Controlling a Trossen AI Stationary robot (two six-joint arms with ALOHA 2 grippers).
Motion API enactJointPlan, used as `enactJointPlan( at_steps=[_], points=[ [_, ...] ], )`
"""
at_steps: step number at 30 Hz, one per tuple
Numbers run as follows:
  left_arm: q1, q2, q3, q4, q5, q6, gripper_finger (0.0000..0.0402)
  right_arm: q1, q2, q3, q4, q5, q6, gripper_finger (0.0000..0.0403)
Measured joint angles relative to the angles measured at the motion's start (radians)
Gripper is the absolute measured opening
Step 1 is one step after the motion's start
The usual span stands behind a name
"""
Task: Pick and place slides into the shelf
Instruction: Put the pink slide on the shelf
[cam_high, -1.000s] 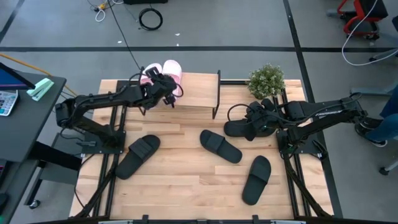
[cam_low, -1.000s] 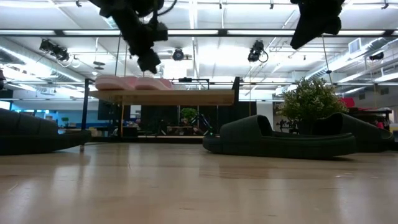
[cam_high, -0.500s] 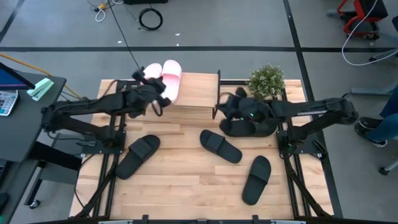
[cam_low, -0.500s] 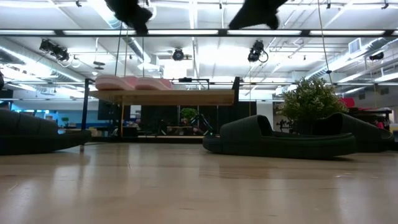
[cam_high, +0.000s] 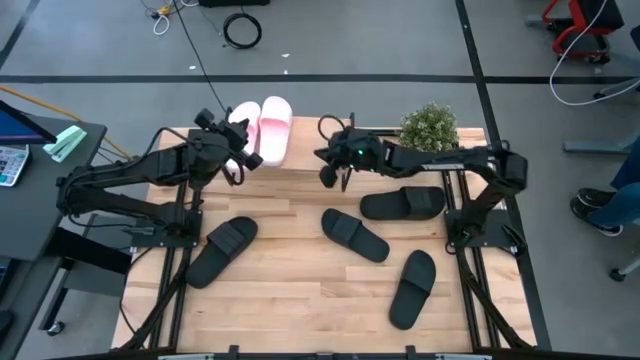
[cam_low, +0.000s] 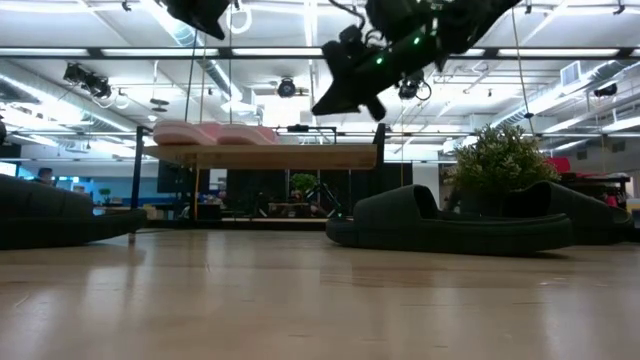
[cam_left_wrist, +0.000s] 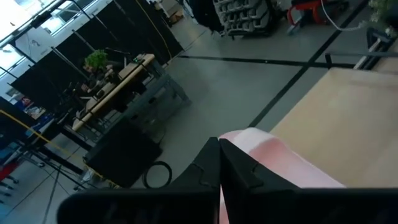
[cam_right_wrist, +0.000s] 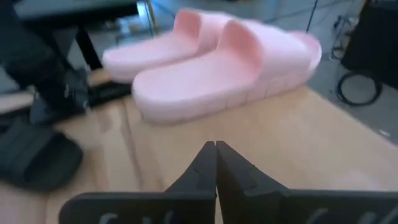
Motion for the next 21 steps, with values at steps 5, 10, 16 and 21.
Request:
enactJointPlan(
  at_steps=[5, 10, 16, 21],
  points=[
    [0.000, 0.001, 0.000, -0.008, 0.000, -0.004, 0.0011, -0.066, 0.059, 0.034, 0.103, -0.044, 0.004, 0.0002],
    [0.000, 0.001, 0.000, -0.006, 0.000, -0.006, 0.0005, -0.087, 0.152, 0.181, 0.049, -0.120, 0.017, 0.0001],
    [0.000, 0.001, 0.000, -0.020, 0.000, -0.015, 0.0007, -0.086, 0.294, 0.404, -0.177, -0.070, -0.012, 0.0000],
    [0.000, 0.001, 0.000, -0.063, 0.000, -0.040, 0.0009, -0.087, 0.368, 0.513, -0.214, 0.044, -0.017, 0.0000]
  ],
)
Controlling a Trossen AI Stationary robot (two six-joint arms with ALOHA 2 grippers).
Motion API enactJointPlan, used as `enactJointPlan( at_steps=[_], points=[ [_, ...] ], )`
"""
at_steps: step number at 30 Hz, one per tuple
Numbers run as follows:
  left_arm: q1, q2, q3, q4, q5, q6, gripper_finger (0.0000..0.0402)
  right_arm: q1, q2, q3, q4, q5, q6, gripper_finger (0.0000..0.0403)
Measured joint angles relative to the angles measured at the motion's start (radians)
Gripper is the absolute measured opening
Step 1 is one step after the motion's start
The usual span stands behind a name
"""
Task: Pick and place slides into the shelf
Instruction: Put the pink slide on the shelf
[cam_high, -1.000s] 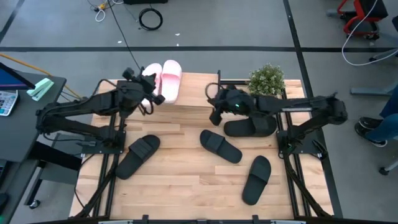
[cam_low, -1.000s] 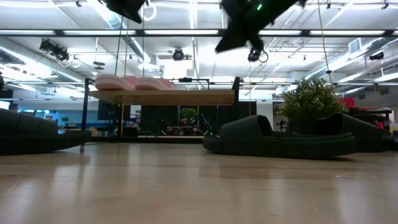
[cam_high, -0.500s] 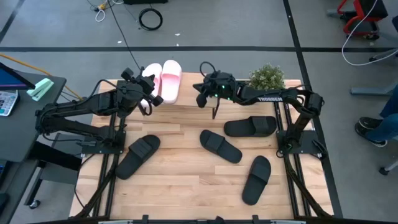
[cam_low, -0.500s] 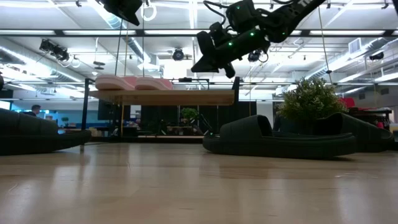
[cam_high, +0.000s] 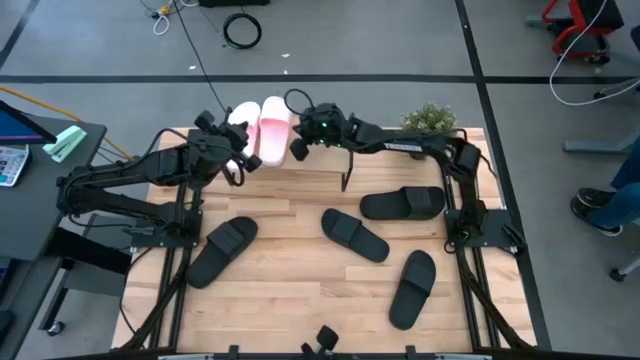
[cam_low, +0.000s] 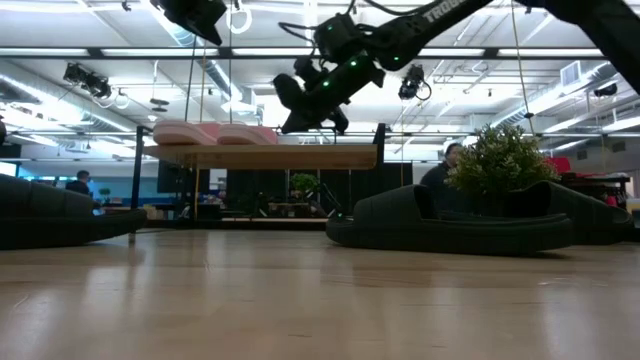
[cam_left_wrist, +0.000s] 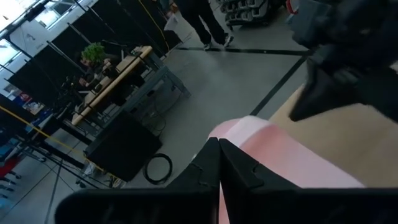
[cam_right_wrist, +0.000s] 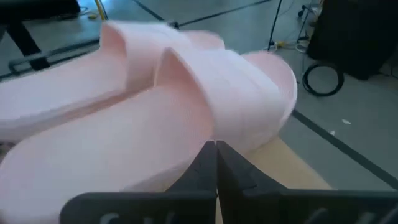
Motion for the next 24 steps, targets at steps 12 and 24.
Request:
enactJointPlan(
  at_steps=[12, 24],
  points=[
    [0.000, 0.000, 0.000, -0.041, 0.000, -0.020, 0.0012, -0.015, 0.096, 0.107, -0.111, 0.094, -0.001, 0.0000],
    [0.000, 0.000, 0.000, -0.039, 0.000, -0.015, 0.0012, -0.052, 0.102, 0.107, -0.079, 0.068, 0.046, 0.0000]
  ],
)
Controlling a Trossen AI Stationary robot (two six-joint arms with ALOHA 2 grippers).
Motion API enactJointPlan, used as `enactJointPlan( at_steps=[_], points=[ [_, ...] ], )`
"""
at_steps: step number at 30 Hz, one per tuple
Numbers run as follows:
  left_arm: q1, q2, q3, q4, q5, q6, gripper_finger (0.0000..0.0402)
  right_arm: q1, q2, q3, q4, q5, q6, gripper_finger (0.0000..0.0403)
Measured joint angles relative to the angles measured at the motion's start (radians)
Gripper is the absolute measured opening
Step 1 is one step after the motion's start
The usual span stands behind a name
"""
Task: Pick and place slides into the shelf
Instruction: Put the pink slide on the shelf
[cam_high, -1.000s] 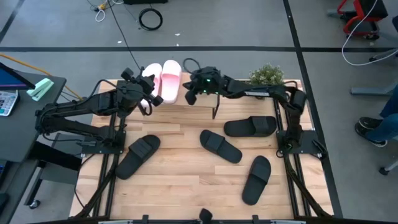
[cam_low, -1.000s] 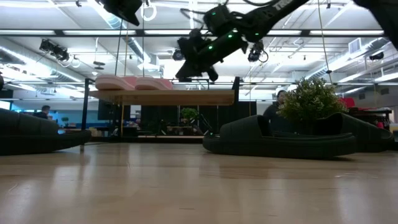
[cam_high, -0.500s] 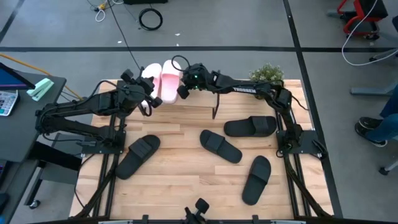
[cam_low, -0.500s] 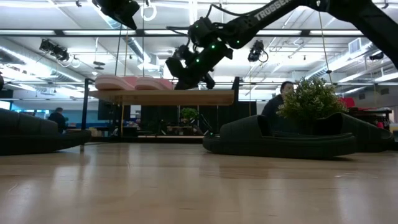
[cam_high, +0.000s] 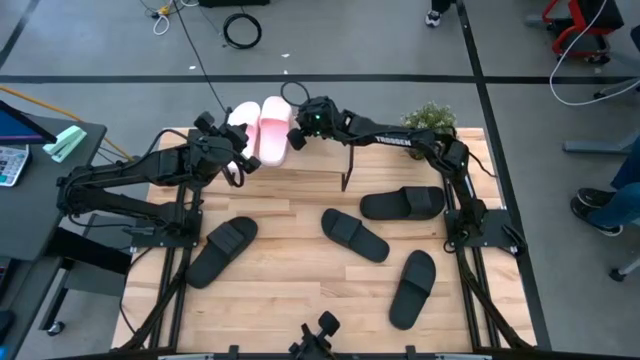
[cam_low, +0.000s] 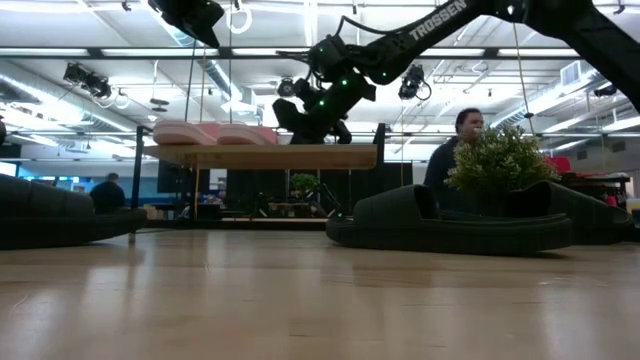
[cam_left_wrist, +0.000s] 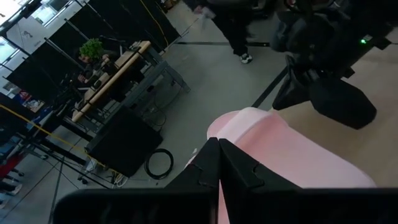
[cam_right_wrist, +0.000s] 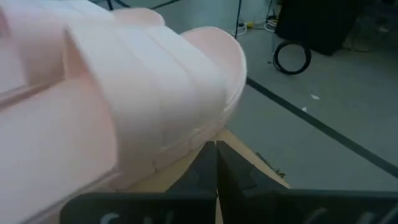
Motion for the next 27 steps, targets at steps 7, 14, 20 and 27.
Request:
enactJointPlan(
  at_steps=[7, 14, 20, 27],
  points=[
    [0.000, 0.000, 0.000, 0.001, 0.000, 0.003, 0.0011, 0.008, 0.000, 0.000, 0.009, -0.066, 0.009, 0.0000],
    [0.000, 0.000, 0.000, 0.002, 0.000, 0.002, 0.0004, 0.019, 0.000, 0.000, 0.034, -0.193, 0.001, 0.0000],
    [0.000, 0.000, 0.000, 0.002, 0.000, 0.002, 0.0014, 0.018, 0.000, 0.000, 0.035, -0.209, 0.008, 0.0000],
    [0.000, 0.000, 0.000, 0.001, 0.000, 0.002, 0.0008, 0.018, -0.008, 0.000, 0.007, -0.209, -0.008, 0.0000]
  ],
)
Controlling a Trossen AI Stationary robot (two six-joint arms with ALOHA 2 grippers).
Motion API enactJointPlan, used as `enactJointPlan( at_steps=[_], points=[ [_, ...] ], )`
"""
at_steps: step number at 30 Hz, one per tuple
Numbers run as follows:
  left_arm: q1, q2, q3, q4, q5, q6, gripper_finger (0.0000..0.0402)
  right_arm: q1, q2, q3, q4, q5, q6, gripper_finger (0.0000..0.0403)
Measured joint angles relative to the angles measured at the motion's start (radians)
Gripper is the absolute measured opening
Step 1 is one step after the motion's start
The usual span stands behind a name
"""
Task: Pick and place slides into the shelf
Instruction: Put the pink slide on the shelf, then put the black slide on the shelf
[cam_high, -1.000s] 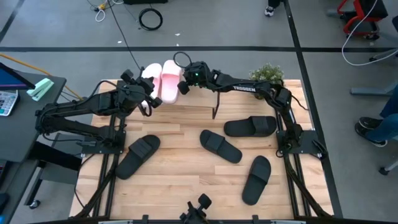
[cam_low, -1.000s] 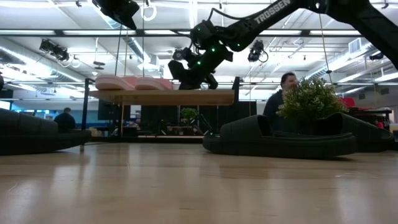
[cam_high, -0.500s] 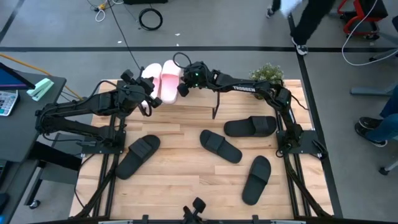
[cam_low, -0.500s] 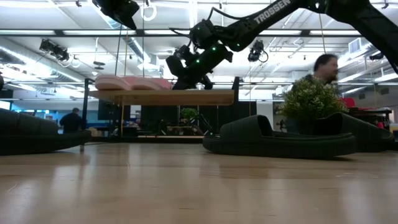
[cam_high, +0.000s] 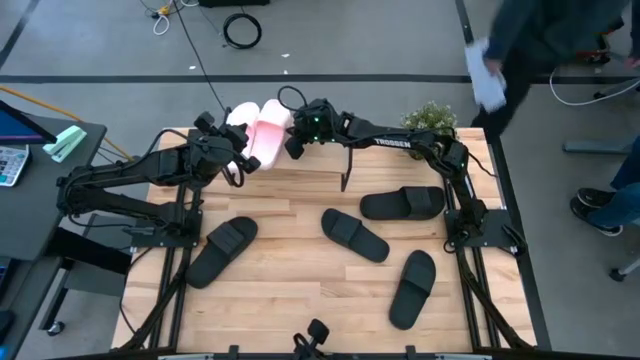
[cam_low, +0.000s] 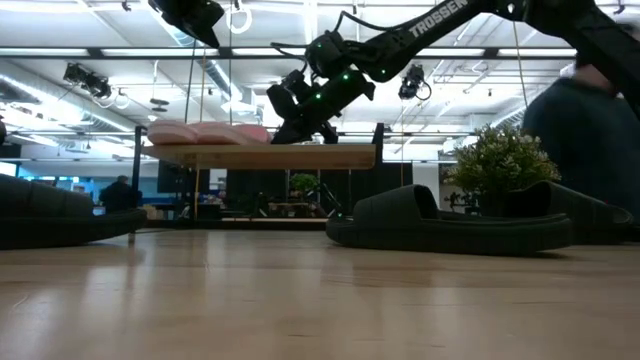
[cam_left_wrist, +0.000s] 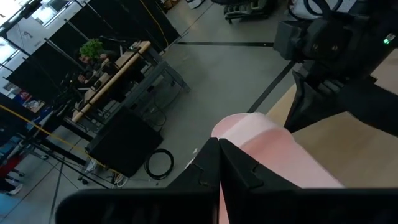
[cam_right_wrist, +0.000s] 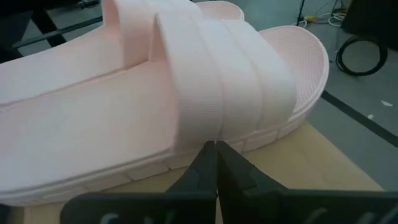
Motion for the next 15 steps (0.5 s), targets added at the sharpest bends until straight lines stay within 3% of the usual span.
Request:
enactJointPlan(
  at_steps=[8, 12, 15],
  points=[
    [0.000, 0.000, 0.000, -0.002, 0.000, -0.012, 0.0015, 0.044, -0.066, 0.000, -0.129, 0.120, -0.046, 0.0000],
    [0.000, 0.000, 0.000, -0.039, 0.004, -0.061, 0.0005, 0.087, -0.140, 0.000, -0.296, 0.134, -0.073, 0.0001],
    [0.000, 0.000, 0.000, -0.081, 0.063, -0.131, 0.0006, 0.141, -0.215, 0.000, -0.479, 0.114, -0.089, 0.0001]
  ],
)
